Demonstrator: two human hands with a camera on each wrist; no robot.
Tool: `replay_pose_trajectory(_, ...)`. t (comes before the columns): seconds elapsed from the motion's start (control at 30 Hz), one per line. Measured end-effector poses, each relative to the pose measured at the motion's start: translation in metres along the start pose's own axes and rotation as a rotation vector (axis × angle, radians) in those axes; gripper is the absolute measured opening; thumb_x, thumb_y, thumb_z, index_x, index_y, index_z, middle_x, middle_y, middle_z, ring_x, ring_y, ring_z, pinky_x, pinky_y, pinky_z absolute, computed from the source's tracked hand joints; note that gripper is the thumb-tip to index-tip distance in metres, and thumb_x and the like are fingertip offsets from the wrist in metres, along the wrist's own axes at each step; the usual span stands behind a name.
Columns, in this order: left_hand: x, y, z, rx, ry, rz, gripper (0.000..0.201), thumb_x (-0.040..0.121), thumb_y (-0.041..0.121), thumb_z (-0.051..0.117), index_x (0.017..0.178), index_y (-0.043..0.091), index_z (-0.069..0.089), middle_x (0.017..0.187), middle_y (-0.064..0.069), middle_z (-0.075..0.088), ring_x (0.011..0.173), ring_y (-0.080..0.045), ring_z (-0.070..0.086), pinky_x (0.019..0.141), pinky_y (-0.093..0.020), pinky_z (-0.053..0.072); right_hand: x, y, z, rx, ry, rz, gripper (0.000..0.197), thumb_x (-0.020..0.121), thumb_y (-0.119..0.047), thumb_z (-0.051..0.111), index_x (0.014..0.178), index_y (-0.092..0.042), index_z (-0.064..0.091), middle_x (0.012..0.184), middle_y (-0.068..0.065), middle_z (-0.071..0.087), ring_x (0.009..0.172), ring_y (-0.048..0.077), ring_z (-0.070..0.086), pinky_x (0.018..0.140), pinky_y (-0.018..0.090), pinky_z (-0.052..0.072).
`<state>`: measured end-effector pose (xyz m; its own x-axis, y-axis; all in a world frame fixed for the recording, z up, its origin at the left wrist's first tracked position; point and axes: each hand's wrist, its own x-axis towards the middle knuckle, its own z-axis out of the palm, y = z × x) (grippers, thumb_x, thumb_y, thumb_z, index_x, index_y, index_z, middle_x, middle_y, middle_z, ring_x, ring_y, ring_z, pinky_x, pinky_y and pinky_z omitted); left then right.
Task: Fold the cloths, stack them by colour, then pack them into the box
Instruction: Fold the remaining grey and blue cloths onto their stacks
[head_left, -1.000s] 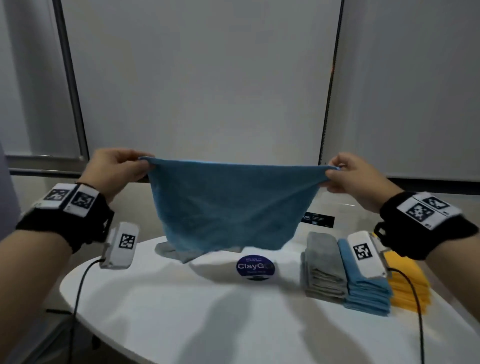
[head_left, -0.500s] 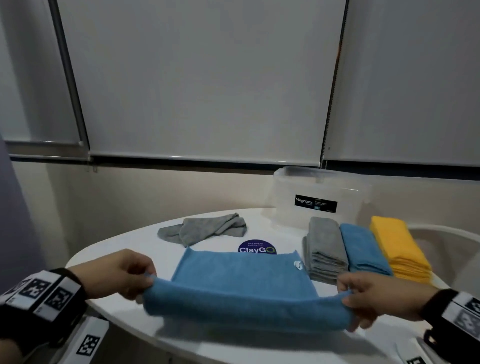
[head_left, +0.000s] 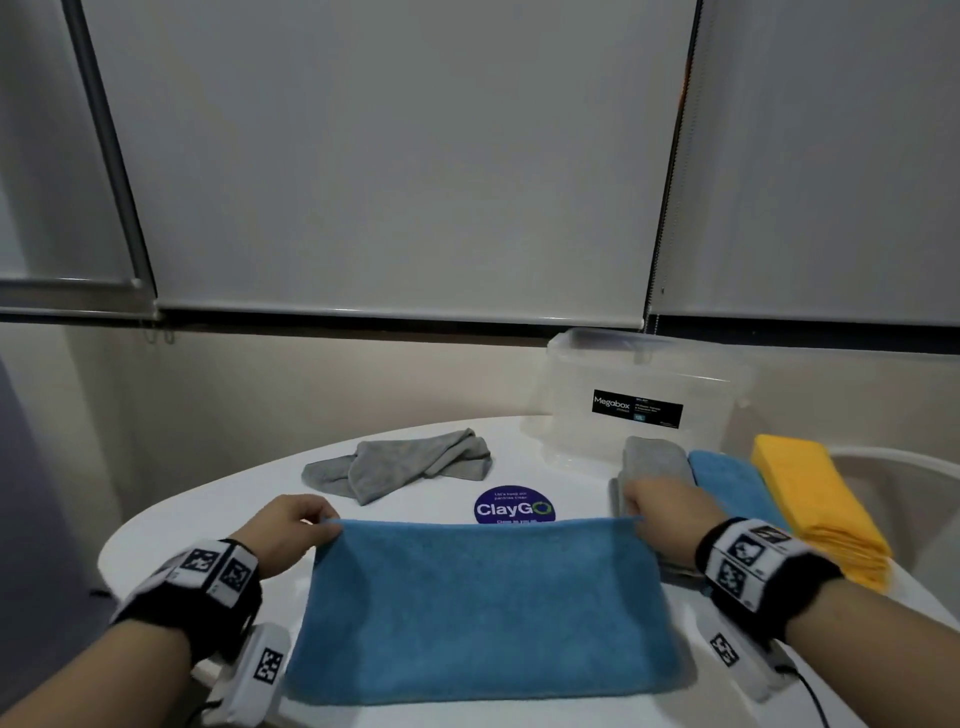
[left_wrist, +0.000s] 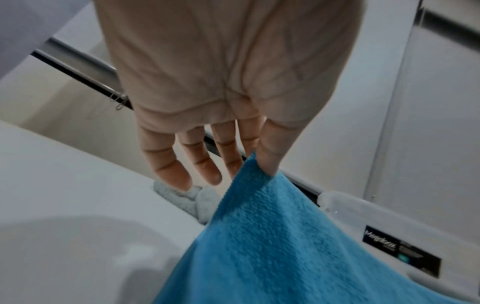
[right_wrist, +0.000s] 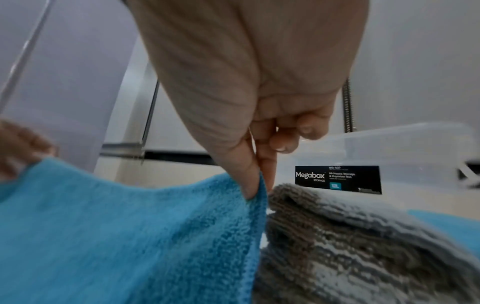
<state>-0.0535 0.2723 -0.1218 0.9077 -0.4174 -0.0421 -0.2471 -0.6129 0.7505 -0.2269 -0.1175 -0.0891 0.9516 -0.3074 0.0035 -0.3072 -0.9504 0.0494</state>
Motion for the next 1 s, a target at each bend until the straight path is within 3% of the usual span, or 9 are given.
replay_pose_trajectory(0.07,0.020,-0.011,0.012,-0.010,0.045,-0.050,0.017,0.087,0.015,0.066,0.071,0.014,0.063,0.075,-0.003,0.066,0.070,-0.020,0.055,0.068,-0.028,0.043,0.017,-0.010,0.004,-0.205,0.029,-0.043,0.021,0.086,-0.002,0.043,0.079,-0.020,0.050,0.093,0.003,0.060,0.097,0.023,0.059,0.072,0.026,0.041)
replay_pose_trajectory(0.13,0.036,-0.019,0.024,-0.007,0.086,-0.085,0.017,0.086,0.017,0.067,0.070,0.017,0.063,0.071,-0.003,0.066,0.066,-0.020,0.054,0.067,-0.028,0.042,0.033,-0.021,0.009,-0.367,-0.013,-0.080,0.020,0.091,-0.002,0.041,0.089,-0.017,0.055,0.108,0.007,0.064,0.107,0.026,0.056,0.080,0.032,0.039)
replay_pose_trajectory(0.2,0.047,-0.022,0.035,0.008,0.116,-0.109,0.017,0.086,0.018,0.067,0.070,0.018,0.062,0.073,-0.002,0.064,0.068,-0.019,0.053,0.068,-0.027,0.040,0.047,-0.029,0.017,-0.462,-0.051,-0.074,0.020,0.092,-0.003,0.041,0.093,-0.018,0.055,0.113,0.008,0.064,0.111,0.027,0.053,0.088,0.035,0.039)
replay_pose_trajectory(0.3,0.060,-0.024,0.047,0.044,0.133,-0.154,0.017,0.087,0.018,0.065,0.071,0.018,0.060,0.082,-0.003,0.064,0.075,-0.019,0.054,0.071,-0.027,0.038,0.060,-0.038,0.029,-0.519,-0.119,-0.028,0.030,0.093,-0.007,0.040,0.116,-0.015,0.058,0.121,0.008,0.061,0.120,0.029,0.047,0.100,0.041,0.033)
replay_pose_trajectory(0.43,0.074,-0.025,0.052,0.094,0.065,-0.188,0.018,0.086,0.016,0.064,0.070,0.017,0.058,0.079,-0.003,0.062,0.075,-0.017,0.053,0.062,-0.023,0.038,0.073,-0.046,0.045,-0.523,-0.206,-0.074,0.031,0.095,-0.009,0.038,0.119,-0.011,0.058,0.126,0.011,0.058,0.124,0.031,0.043,0.109,0.046,0.026)
replay_pose_trajectory(0.63,0.079,-0.024,0.052,0.192,0.014,-0.230,0.018,0.081,0.018,0.069,0.066,0.020,0.060,0.074,0.000,0.062,0.073,-0.014,0.054,0.056,-0.018,0.038,0.086,-0.048,0.066,-0.278,-0.340,-0.075,0.032,0.095,-0.005,0.039,0.122,0.000,0.056,0.130,0.017,0.055,0.120,0.031,0.054,0.098,0.035,0.045)
replay_pose_trajectory(0.87,0.066,-0.028,0.034,-0.013,0.052,-0.164,0.016,0.086,0.006,0.066,0.071,0.008,0.060,0.060,-0.001,0.053,0.056,-0.013,0.045,0.046,-0.017,0.034,0.076,-0.052,0.056,-0.339,-0.300,-0.068,0.031,0.092,-0.008,0.043,0.118,-0.008,0.058,0.125,0.012,0.059,0.119,0.031,0.053,0.097,0.037,0.042)
replay_pose_trajectory(0.93,0.059,-0.031,0.023,-0.089,0.067,-0.142,0.014,0.086,0.006,0.066,0.073,0.006,0.061,0.064,-0.003,0.054,0.060,-0.016,0.046,0.052,-0.021,0.039,0.070,-0.052,0.051,-0.265,-0.269,-0.105,0.026,0.089,-0.009,0.045,0.111,-0.011,0.058,0.116,0.010,0.060,0.115,0.031,0.055,0.093,0.036,0.042)
replay_pose_trajectory(1.0,0.051,-0.035,0.011,-0.176,0.102,-0.117,0.014,0.087,0.006,0.065,0.073,0.005,0.062,0.067,-0.006,0.056,0.066,-0.019,0.049,0.061,-0.027,0.044,0.063,-0.051,0.044,-0.097,-0.218,-0.140,0.013,0.088,-0.008,0.044,0.092,-0.017,0.053,0.094,0.003,0.050,0.104,0.028,0.057,0.083,0.032,0.043)
